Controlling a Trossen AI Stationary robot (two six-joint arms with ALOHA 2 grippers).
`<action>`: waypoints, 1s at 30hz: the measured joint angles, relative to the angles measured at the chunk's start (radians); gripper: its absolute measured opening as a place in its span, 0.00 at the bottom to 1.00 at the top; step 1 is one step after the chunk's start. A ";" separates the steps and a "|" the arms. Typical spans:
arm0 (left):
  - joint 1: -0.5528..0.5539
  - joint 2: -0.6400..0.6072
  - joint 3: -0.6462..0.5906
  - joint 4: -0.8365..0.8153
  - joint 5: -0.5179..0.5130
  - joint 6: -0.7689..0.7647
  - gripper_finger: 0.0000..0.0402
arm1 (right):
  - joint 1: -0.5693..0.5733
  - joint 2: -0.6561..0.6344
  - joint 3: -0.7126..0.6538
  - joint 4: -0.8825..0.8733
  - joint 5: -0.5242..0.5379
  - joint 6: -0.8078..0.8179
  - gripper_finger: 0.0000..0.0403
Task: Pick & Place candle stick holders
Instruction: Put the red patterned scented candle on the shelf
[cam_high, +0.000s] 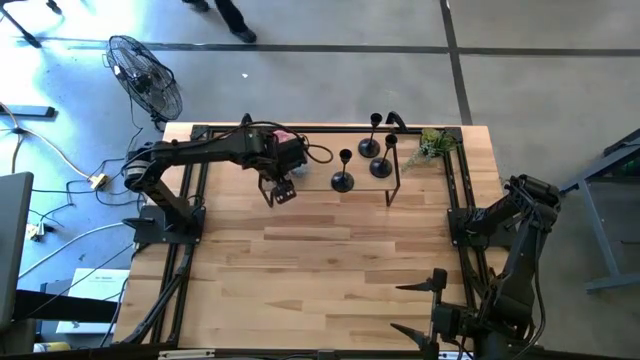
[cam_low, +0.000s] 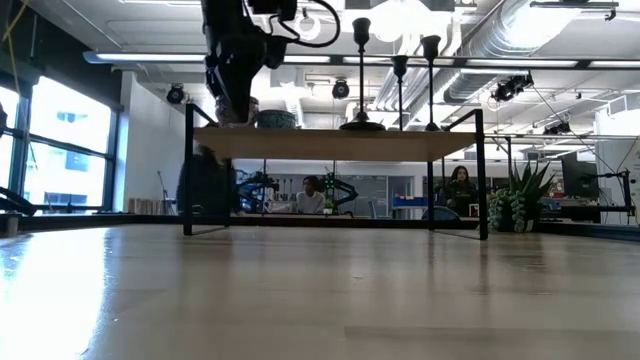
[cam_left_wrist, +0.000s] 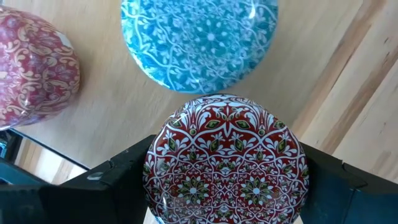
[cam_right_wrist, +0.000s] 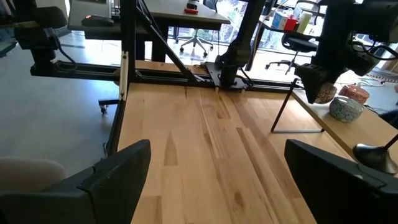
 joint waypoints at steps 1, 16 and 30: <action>0.000 0.000 -0.005 0.008 0.001 0.000 0.73 | 0.000 0.000 0.000 0.002 0.000 0.000 0.91; -0.002 -0.005 -0.073 0.028 0.043 0.048 0.86 | -0.004 0.000 0.000 0.011 0.001 -0.007 0.91; -0.002 -0.028 -0.076 0.022 0.001 0.053 0.86 | -0.004 -0.001 0.000 0.010 0.006 -0.019 0.91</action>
